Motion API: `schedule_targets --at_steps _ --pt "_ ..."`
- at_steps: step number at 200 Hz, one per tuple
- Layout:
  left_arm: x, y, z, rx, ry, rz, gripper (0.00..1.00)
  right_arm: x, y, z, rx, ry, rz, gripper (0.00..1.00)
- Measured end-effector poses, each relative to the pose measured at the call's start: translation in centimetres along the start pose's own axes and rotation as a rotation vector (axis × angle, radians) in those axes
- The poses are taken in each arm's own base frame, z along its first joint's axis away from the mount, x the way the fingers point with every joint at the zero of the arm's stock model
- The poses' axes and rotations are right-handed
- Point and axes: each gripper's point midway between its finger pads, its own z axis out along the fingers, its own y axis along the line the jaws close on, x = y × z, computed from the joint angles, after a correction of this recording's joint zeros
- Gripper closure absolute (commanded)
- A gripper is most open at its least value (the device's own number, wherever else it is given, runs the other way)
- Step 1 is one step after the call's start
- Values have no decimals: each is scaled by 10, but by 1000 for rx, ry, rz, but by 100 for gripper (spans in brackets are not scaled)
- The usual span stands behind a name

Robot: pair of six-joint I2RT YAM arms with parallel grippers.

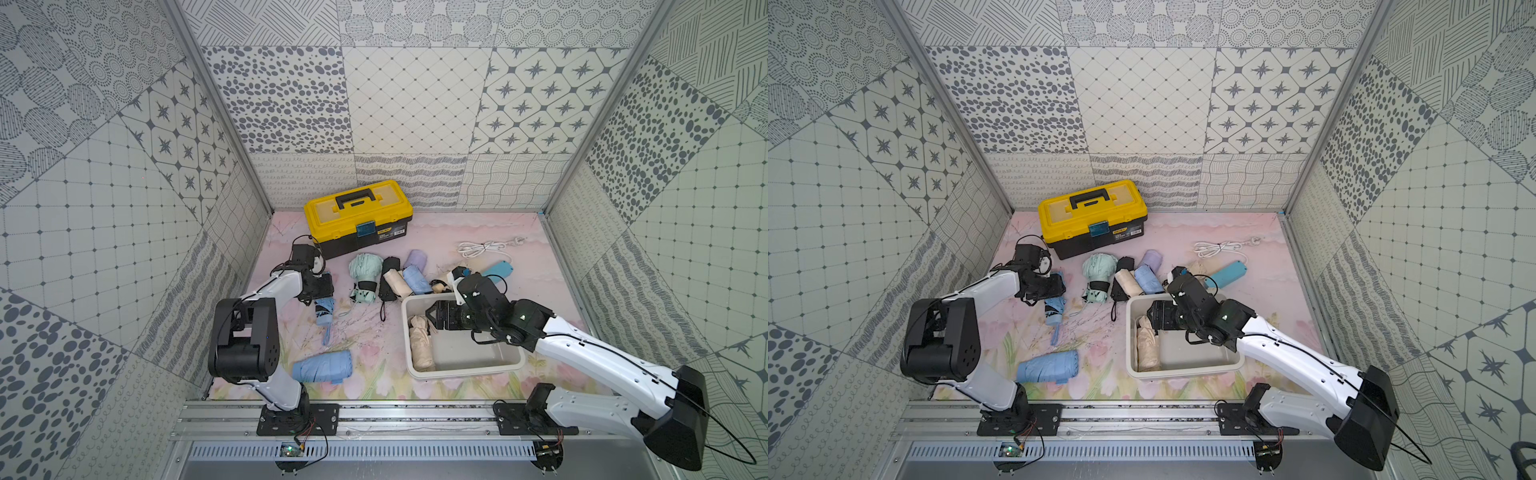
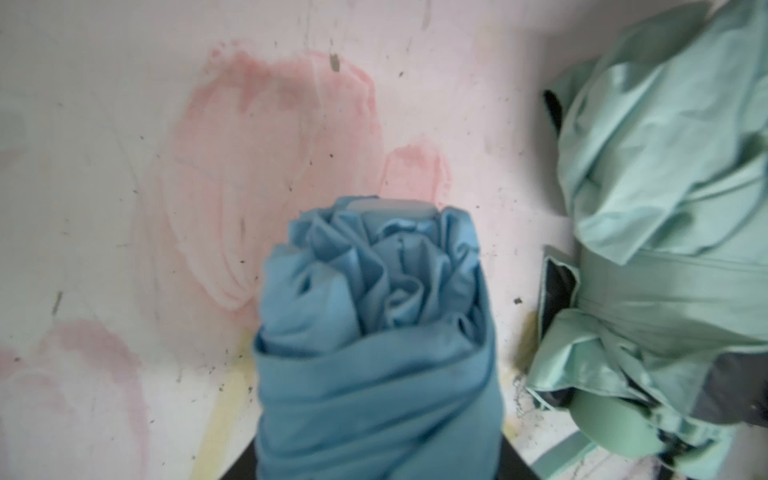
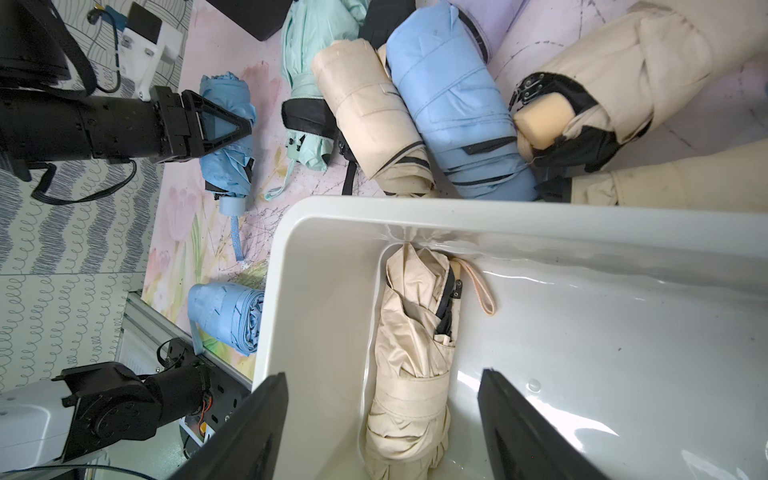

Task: Put the umbrella into the storage box
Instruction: Pick up the umbrella from the center of the board.

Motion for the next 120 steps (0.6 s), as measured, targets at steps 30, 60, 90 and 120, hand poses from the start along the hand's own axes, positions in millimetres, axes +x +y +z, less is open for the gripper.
schedule_targets --at_steps 30,60,90,120 --pt "-13 -12 -34 40 -101 22 58 -1 1 -8 -18 -20 11 23" --pt "-30 -30 -81 101 -242 60 60 -3 1 -9 -19 -24 13 22" --pt "-40 -62 -128 181 -368 141 61 -3 2 -9 -23 -23 10 22" --pt "-45 -109 -170 277 -465 291 61 -9 11 -15 -56 -29 10 21"
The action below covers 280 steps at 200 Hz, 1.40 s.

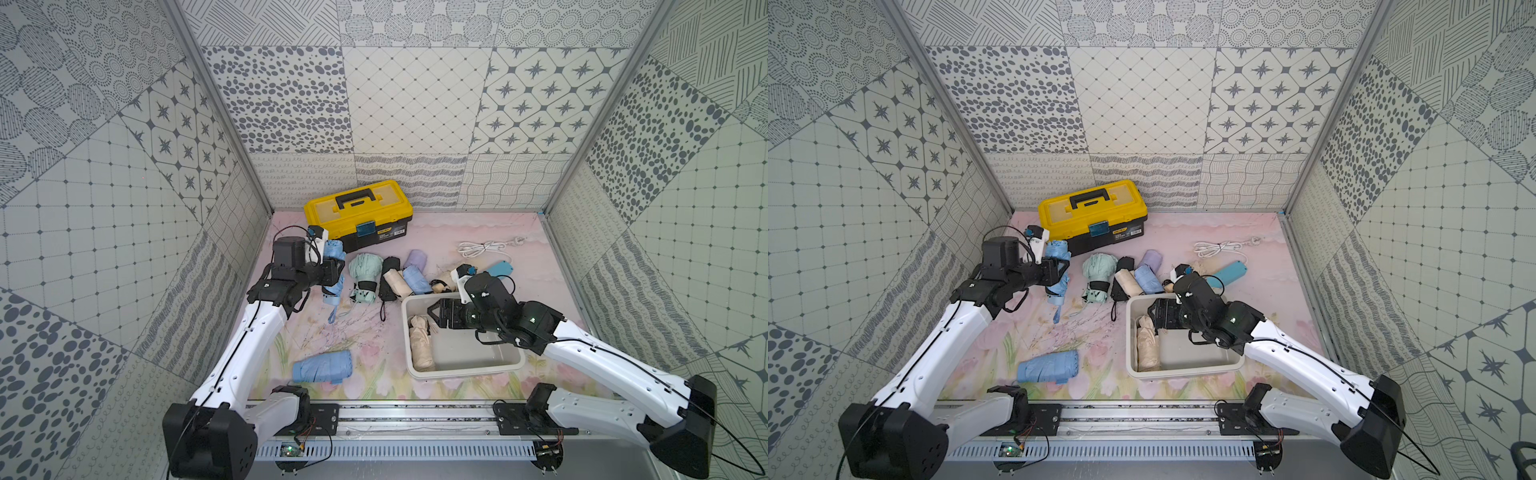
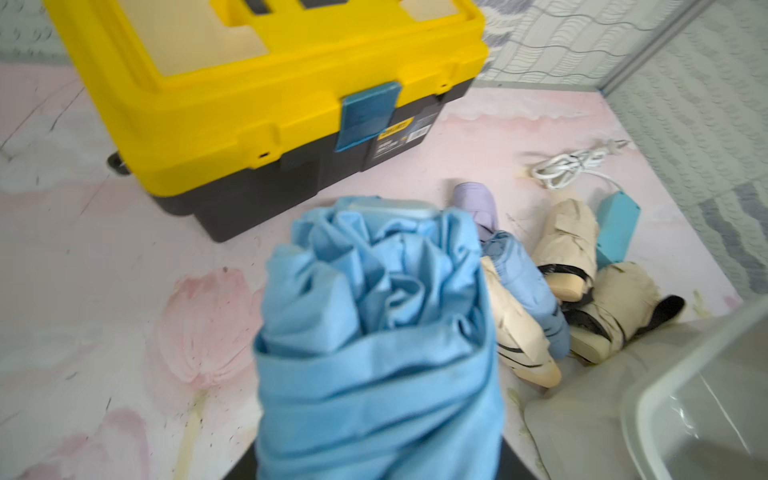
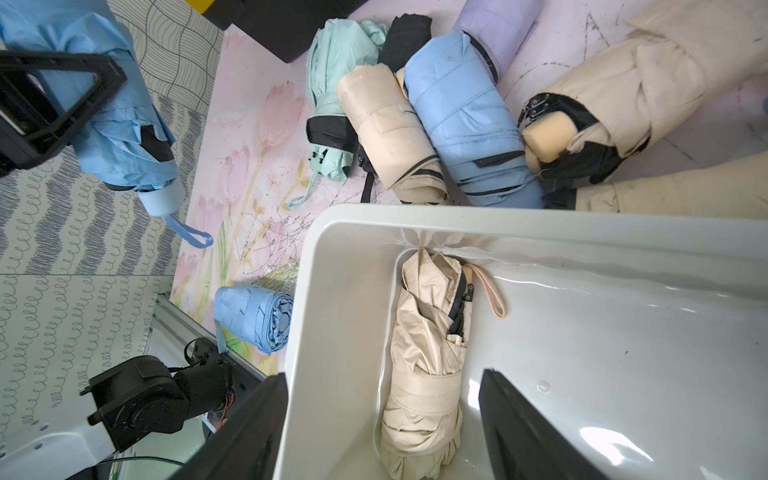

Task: Put the umbrella into the storage box
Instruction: Pick up the umbrella from the center of the board.

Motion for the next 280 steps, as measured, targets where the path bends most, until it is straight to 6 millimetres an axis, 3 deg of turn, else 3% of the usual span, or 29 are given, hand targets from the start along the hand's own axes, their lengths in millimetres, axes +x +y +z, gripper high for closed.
schedule_targets --at_steps 26,51,91,135,170,212,280 --pt "-16 -46 -13 106 -53 142 62 -17 19 -13 -58 -27 1 19" --pt "-19 -91 -22 209 -80 303 61 -41 49 -37 -148 -78 -14 12" --pt "-3 -163 -31 388 -102 598 59 -64 85 -66 -262 -125 -31 5" --pt "21 -213 -34 525 -114 847 58 -72 95 -62 -292 -107 -24 3" --pt "28 -230 -36 573 -136 954 58 -72 99 -55 -322 -81 -17 7" --pt "30 -236 -34 583 -149 1010 57 -63 102 -43 -358 -26 -6 14" --pt "36 -233 -25 562 -120 1048 57 -53 98 -25 -384 22 26 37"
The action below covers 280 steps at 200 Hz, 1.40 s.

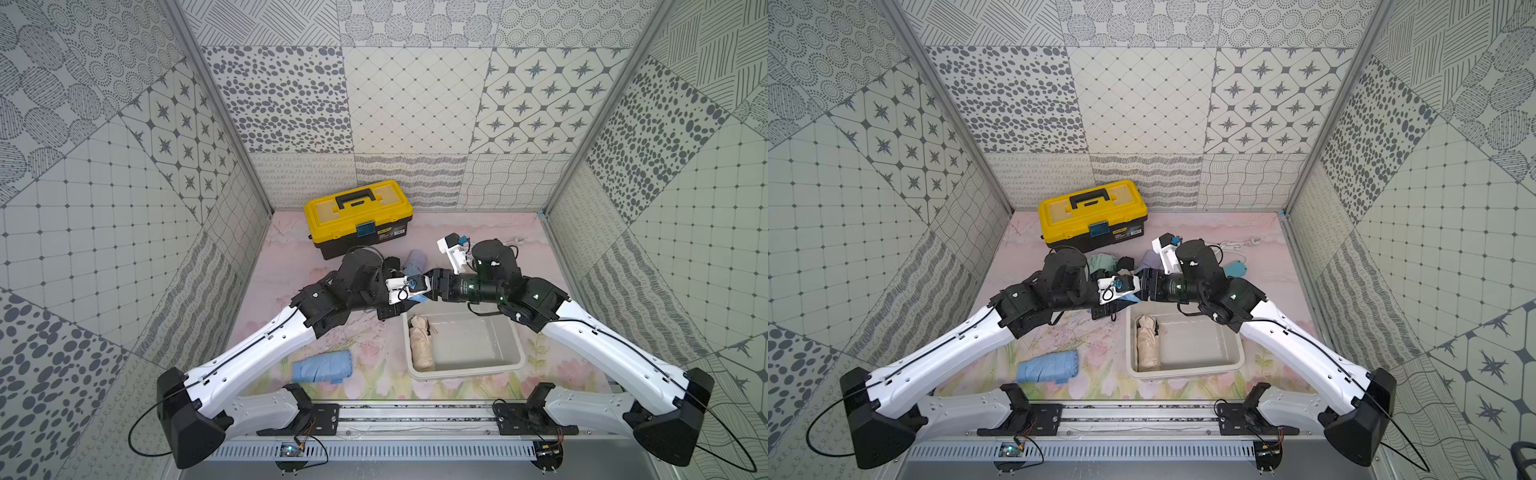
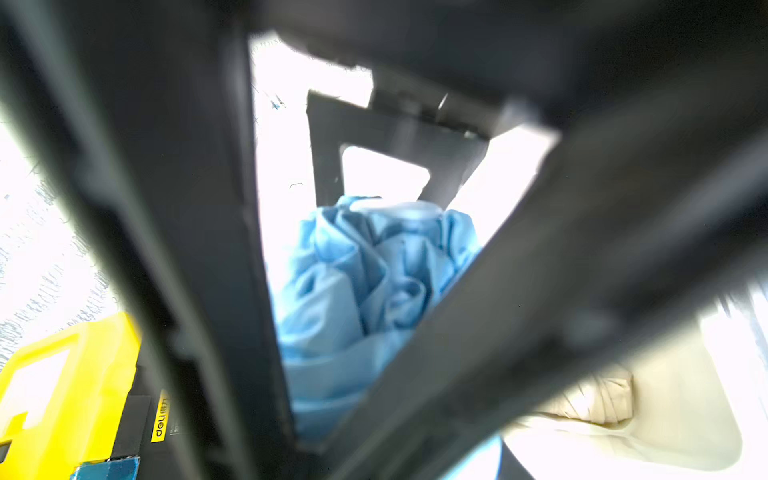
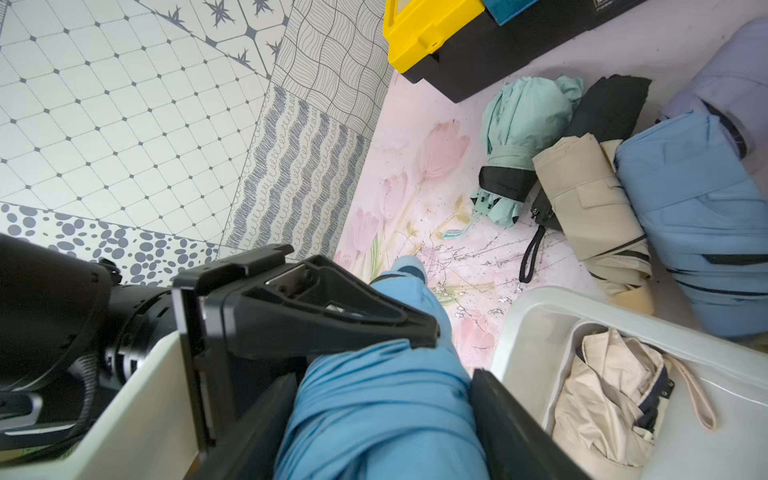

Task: Put the umbrella into the storage box
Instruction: Pick up the umbrella from the center of the board.

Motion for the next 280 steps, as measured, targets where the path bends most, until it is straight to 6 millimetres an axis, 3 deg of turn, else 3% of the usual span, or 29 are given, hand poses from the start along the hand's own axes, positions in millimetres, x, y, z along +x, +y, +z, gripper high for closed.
schedule_targets --at_steps 45,85,115,136,171,199,227,249,280 --pt "5 -1 1 6 32 -6 52 2 -5 5 -9 15 21 59" --pt "2 2 -1 -3 28 0 21 2 -11 6 -10 13 52 73" --pt "-12 9 -5 -28 -6 -2 3 12 -43 14 45 17 146 79" --pt "-20 16 -12 -63 -23 -14 1 20 -73 17 95 18 248 81" --pt "-53 37 -42 -153 -104 -105 1 4 -77 3 80 -55 316 83" --pt "-80 59 -73 -257 -223 -302 1 -12 -76 -9 69 -125 339 85" --pt "-78 72 -88 -328 -314 -613 1 -26 -72 -14 56 -179 351 84" --pt "-68 75 -87 -341 -378 -878 1 -38 -63 -16 21 -226 354 83" --pt "-45 77 -66 -325 -468 -1261 1 -59 -50 -23 -33 -308 355 83"
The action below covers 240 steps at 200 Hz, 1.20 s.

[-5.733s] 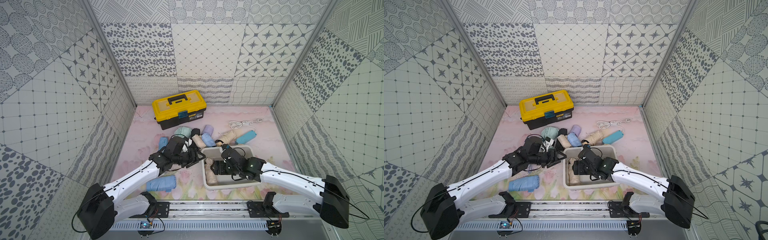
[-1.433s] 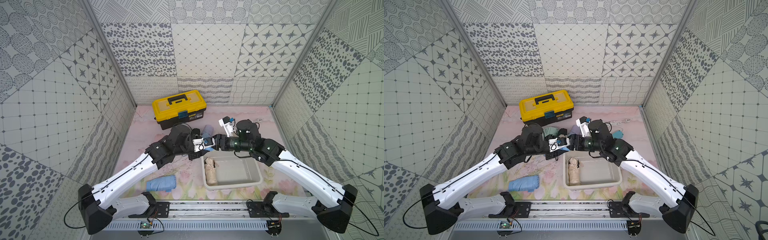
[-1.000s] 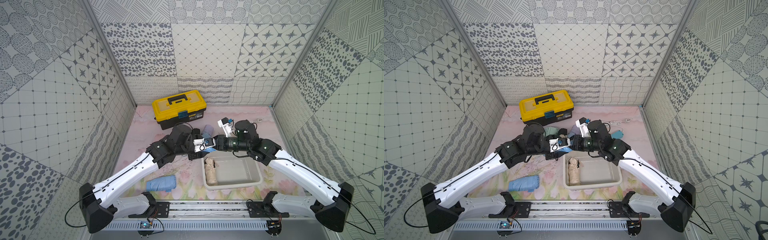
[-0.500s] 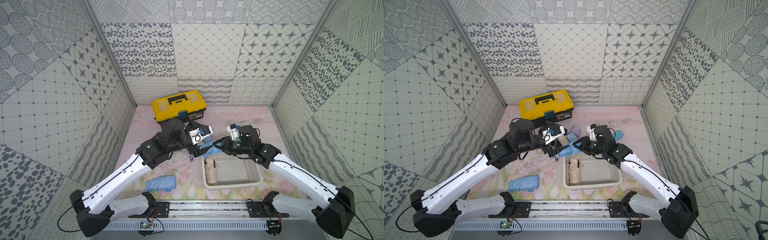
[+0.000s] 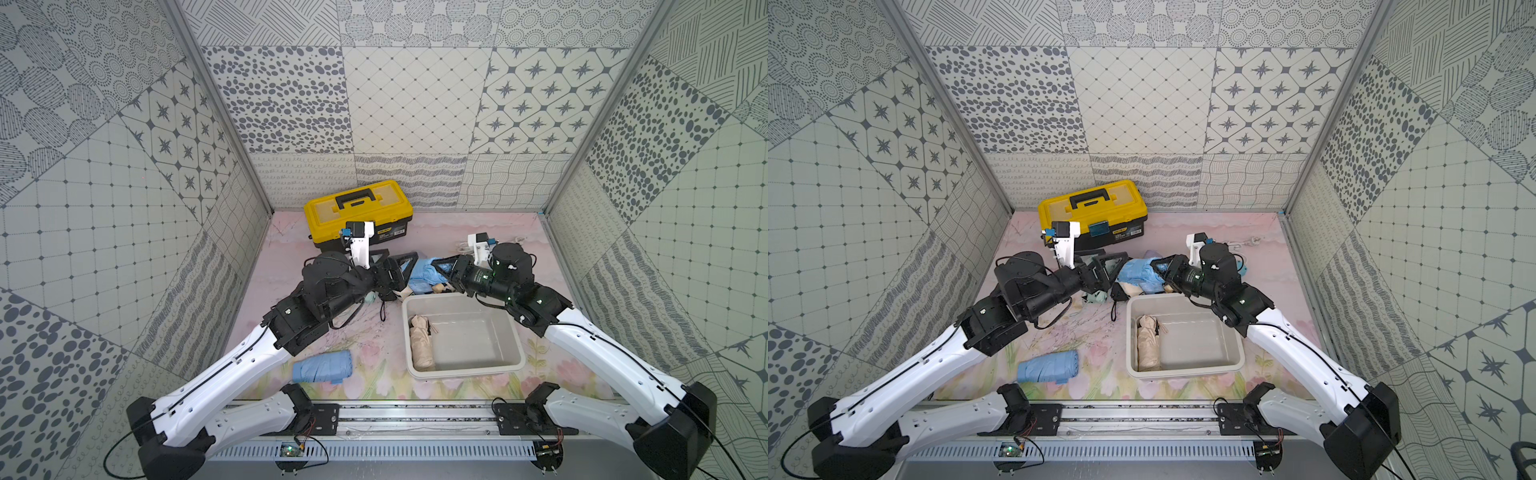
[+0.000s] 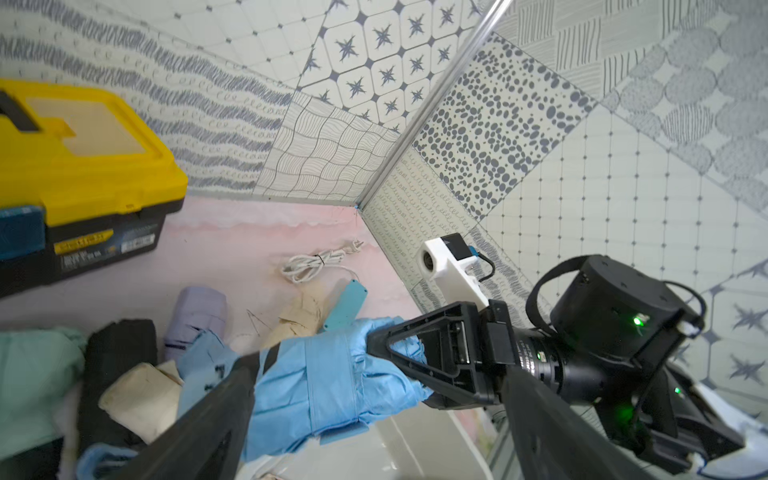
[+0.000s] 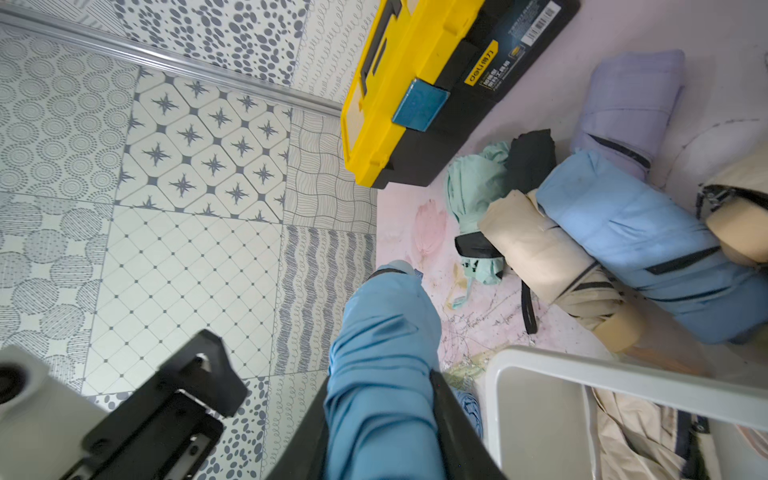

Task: Put the umbrella into the storage box
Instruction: Pick up the umbrella from the center of the board.

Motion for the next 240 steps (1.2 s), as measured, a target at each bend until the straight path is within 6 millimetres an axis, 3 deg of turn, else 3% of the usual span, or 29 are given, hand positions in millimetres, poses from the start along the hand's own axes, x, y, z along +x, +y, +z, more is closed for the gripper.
schedule_targets --at_steps 46,100,138,171,220,233,240 --pt "19 23 33 -17 -39 -454 1 -27 26 -13 -82 -147 -4 83" --pt "14 27 63 47 -122 -796 3 -42 45 -19 -155 -220 21 85" --pt "7 26 81 100 -166 -928 24 -40 54 -19 -210 -223 54 86" --pt "4 25 92 153 -195 -994 43 -36 45 -14 -210 -229 93 87" --pt "3 27 104 183 -219 -1023 61 -41 40 -14 -209 -261 137 88" --pt "4 26 108 190 -219 -1022 66 -42 39 -17 -200 -273 139 84" --pt "5 26 109 196 -214 -1021 68 -42 38 -19 -195 -279 140 75"
